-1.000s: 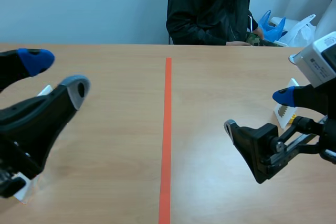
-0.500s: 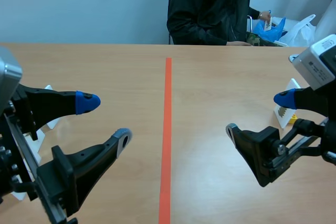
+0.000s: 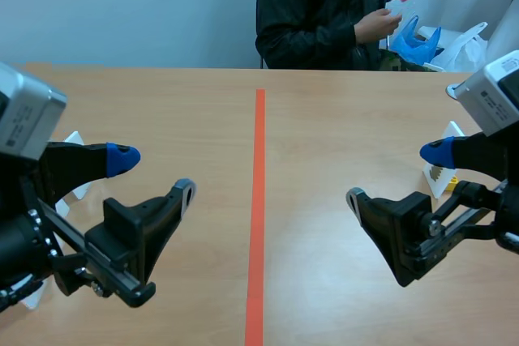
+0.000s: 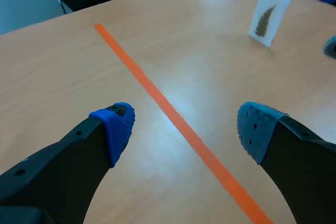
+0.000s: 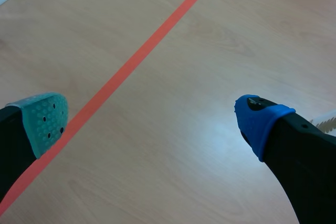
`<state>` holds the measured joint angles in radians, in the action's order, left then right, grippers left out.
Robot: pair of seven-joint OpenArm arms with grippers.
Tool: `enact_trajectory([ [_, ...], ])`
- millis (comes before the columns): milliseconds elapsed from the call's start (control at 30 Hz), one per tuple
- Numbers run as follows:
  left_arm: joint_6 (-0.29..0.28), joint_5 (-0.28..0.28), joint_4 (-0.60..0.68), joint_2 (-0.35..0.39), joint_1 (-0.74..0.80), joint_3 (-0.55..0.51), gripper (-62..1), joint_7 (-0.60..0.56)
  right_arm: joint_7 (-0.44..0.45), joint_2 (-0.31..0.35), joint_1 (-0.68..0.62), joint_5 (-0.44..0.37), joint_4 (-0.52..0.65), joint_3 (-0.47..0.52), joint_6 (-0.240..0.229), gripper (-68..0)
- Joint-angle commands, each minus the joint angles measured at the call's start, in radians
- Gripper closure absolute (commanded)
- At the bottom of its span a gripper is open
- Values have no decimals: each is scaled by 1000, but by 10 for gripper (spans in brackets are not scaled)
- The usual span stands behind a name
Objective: Sort the leaf by its shape. The table is split by an orange tape line. A compound leaf with several leaflets goes to the left side, a simple leaf with one blade goes to the right side. Return to the home posture when a red brick is placed on the table.
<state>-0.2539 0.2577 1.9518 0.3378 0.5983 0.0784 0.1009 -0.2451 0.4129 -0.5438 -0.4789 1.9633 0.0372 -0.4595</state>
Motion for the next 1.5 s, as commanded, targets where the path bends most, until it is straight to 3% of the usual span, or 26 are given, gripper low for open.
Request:
enact_trajectory([
  [0, -2, 21, 4, -5, -1, -3, -435, -17, 15, 13, 6, -8, 3, 8, 3, -679],
  [267, -3, 38, 4, 0, -3, -2, -435, -33, 14, 14, 6, -30, 3, 8, 3, -679],
  [467, -3, 39, -27, 45, -31, 2, -435, -25, -1, 14, -5, -31, 3, 8, 2, -679],
  [667, -3, 121, -89, 100, -45, 22, -435, -13, 3, 111, -16, -79, 3, 8, -4, -679],
  [1467, -3, 121, -93, 92, -48, 41, -435, -14, 26, 108, -16, -90, 3, 7, -4, -679],
])
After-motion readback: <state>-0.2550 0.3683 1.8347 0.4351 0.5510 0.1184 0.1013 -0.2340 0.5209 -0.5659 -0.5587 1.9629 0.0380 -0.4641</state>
